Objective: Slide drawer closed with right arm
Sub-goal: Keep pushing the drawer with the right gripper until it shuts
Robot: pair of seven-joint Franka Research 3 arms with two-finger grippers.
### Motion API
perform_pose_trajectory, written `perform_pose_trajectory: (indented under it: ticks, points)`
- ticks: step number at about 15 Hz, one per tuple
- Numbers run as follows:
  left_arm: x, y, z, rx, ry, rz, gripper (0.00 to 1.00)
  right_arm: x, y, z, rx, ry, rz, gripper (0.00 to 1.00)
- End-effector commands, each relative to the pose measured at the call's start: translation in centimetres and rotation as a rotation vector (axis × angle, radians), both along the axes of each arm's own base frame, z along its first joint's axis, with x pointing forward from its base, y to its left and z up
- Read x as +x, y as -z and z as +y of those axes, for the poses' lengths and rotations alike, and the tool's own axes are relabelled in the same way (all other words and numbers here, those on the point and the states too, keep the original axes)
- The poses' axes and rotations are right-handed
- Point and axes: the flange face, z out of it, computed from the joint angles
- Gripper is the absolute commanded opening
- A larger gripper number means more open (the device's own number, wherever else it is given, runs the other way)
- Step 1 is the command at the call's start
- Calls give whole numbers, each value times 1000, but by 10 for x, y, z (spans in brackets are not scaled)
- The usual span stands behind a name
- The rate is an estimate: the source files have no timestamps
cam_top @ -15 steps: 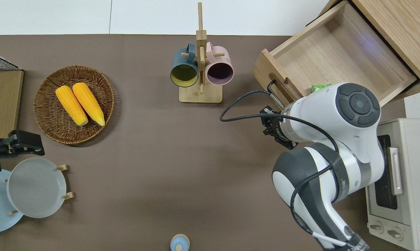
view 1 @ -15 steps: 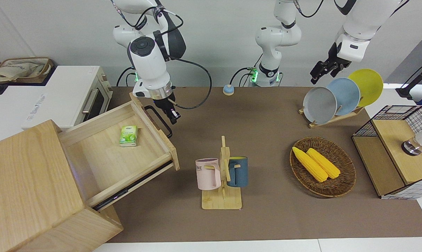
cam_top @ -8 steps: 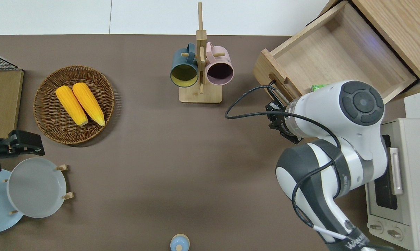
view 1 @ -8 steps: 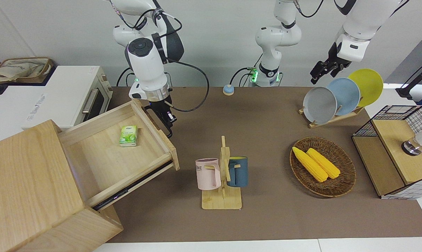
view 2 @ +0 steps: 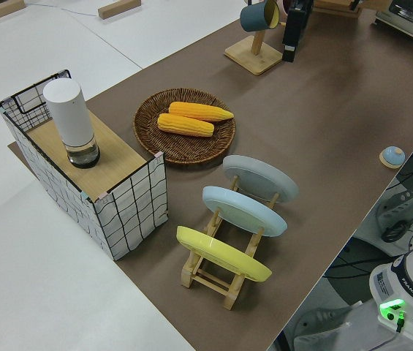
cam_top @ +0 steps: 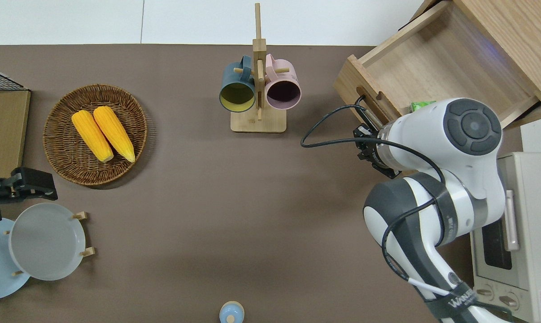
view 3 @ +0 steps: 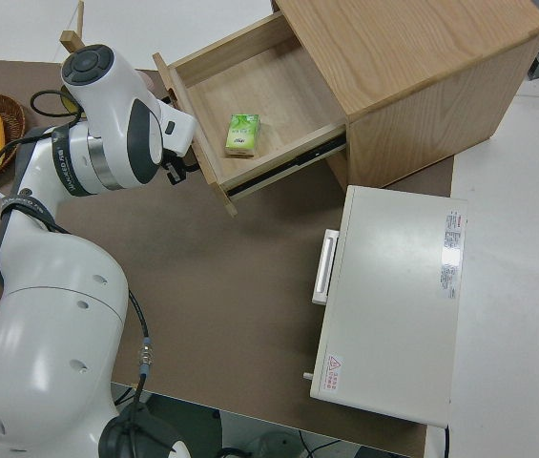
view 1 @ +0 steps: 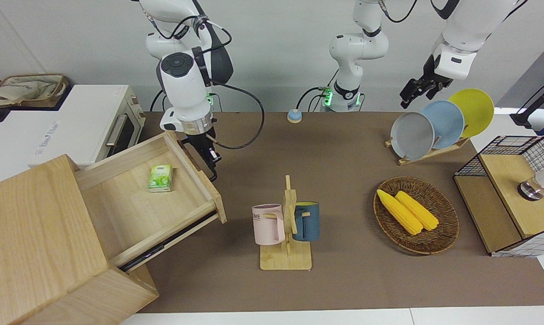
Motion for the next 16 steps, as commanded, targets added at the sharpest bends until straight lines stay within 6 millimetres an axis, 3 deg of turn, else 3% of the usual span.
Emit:
perform_pose_trajectory:
  ticks: [1,10,12,16]
  points:
    - [-3,-4,0,-5,9,-7,993,16,2,-23,-15,-5,-26,0]
    - [-3,-5,0,-5,9,-8,993,47,-15,-59,-64,4,-83,0]
    - [-3,-4,0,-5,9,-7,993,60,-28,-70,-60,12,-107,0]
    - [-3,-4,0,-5,9,-7,993,67,-19,-89,-70,-16,-97,0]
